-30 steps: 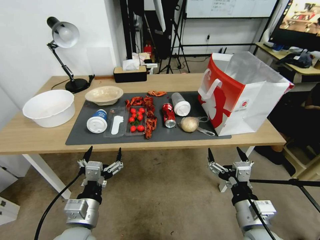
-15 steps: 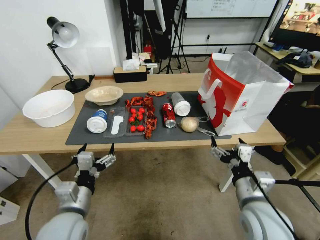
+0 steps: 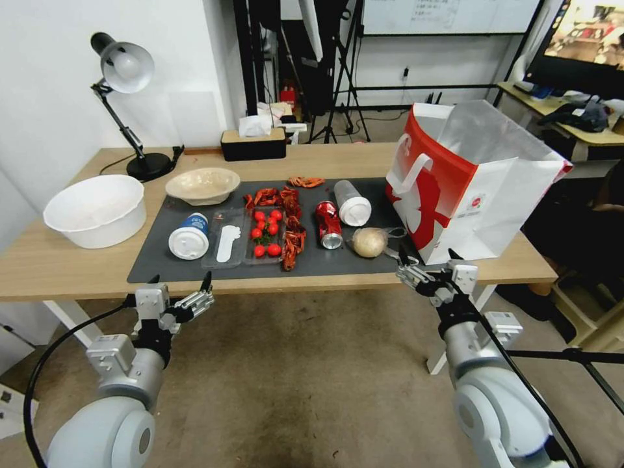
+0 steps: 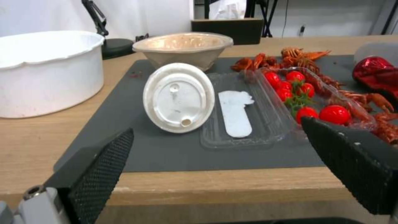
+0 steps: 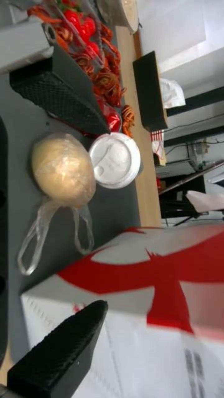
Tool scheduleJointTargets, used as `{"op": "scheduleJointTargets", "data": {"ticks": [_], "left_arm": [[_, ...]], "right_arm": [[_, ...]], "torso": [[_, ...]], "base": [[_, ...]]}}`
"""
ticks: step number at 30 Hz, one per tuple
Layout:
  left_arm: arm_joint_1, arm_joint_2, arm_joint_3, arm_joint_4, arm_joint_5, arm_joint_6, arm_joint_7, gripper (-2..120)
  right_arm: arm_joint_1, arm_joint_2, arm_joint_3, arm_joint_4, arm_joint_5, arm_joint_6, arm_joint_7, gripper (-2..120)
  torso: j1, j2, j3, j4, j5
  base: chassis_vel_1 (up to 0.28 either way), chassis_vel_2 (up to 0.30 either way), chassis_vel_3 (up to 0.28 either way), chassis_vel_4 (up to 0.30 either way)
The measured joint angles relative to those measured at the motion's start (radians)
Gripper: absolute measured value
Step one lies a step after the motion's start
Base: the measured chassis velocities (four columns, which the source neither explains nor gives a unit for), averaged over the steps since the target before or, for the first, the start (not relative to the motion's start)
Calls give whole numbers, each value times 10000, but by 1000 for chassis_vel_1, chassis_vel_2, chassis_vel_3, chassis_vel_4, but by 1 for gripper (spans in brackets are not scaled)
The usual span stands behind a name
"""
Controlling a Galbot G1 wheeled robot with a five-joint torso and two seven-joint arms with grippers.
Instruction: Pick up the trash from the table and place it into the takeout bag.
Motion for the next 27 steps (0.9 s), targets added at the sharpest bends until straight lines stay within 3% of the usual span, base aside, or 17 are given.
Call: {"op": "scheduleJointTargets", "data": {"ticks": [10, 18, 27], "left_arm": [[123, -154, -124, -34, 178, -231, 156, 100], [207, -188, -369, -54, 196, -383, 173, 100], [213, -213, -439, -53, 200, -462, 173, 100]], "right_arm": [[2015, -506, -1219, -1395, 1320, -864, 1339, 100], [3423, -395, -2266, -2723, 1417, -1179, 1929, 100], [3860, -281, -2645, -3142, 1449, -1751, 2192, 97]], "torso": [[0, -1, 1, -1, -1], [1, 0, -1, 2, -3], [1, 0, -1, -1, -3]], "base": [[0, 0, 0, 0], [0, 0, 0, 0], [0, 0, 0, 0]]}}
